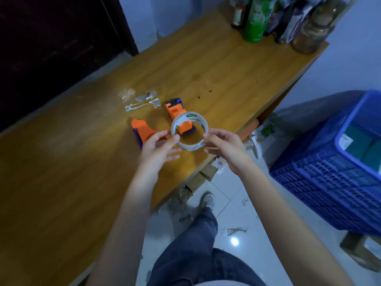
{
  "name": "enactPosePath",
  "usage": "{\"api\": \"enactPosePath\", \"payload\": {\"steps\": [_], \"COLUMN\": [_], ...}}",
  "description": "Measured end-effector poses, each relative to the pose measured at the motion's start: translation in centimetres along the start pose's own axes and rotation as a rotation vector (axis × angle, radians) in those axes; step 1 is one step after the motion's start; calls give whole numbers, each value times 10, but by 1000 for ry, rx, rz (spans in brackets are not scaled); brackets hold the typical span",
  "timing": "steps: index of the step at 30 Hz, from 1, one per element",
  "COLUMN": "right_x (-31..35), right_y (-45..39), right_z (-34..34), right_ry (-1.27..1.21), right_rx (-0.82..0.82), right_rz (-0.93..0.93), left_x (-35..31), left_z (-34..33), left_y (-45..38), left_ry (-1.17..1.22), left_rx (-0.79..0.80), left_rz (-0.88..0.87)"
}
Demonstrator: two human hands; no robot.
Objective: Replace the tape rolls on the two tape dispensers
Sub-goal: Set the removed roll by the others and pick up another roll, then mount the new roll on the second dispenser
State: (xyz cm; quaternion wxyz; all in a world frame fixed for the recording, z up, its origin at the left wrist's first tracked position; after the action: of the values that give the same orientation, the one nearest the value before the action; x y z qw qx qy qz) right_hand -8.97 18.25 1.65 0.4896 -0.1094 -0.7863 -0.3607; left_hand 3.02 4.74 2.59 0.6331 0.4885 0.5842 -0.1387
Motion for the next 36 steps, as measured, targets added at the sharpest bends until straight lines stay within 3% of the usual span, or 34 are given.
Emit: {"api": "enactPosePath", "payload": {"steps": [11,27,29,31,33,36], "right_x": [48,91,96,99,102,104], "right_y": [-66,-153,-160,-166,-171,-180], "right_z": [24,60,69,76,82,88], "right_ry": [118,312,303,293,281,246], "right_rx": [58,352,363,379,388,389], "right_rz": [-100,-172,-164,-165,-189,-230], "left_x": [-18,-34,-31,-24,-19,-16], "left_z": [-19,-57,-55,-54,-57,-71], "left_y": [-57,-95,-100,-102,-107,-120], "left_ry": [93,147,7,-345,-672,-914], "left_rx": [-130,-393,-520,-671,-683,-642], "left_rz": [19,-22,1,5,90,312]}}
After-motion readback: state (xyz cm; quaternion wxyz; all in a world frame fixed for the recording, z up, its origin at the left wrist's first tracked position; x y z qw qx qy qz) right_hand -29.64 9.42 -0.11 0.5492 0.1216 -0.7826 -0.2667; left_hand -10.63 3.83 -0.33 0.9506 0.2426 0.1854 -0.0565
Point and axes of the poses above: each hand's wrist, its own y-axis away from the middle knuckle, its own z-axis out of the back of the hand, x = y × z, the point moved 1 cm from there along -y, towards the middle knuckle, and after that the axes turned 12 degrees about x, right-handed, at the moved point
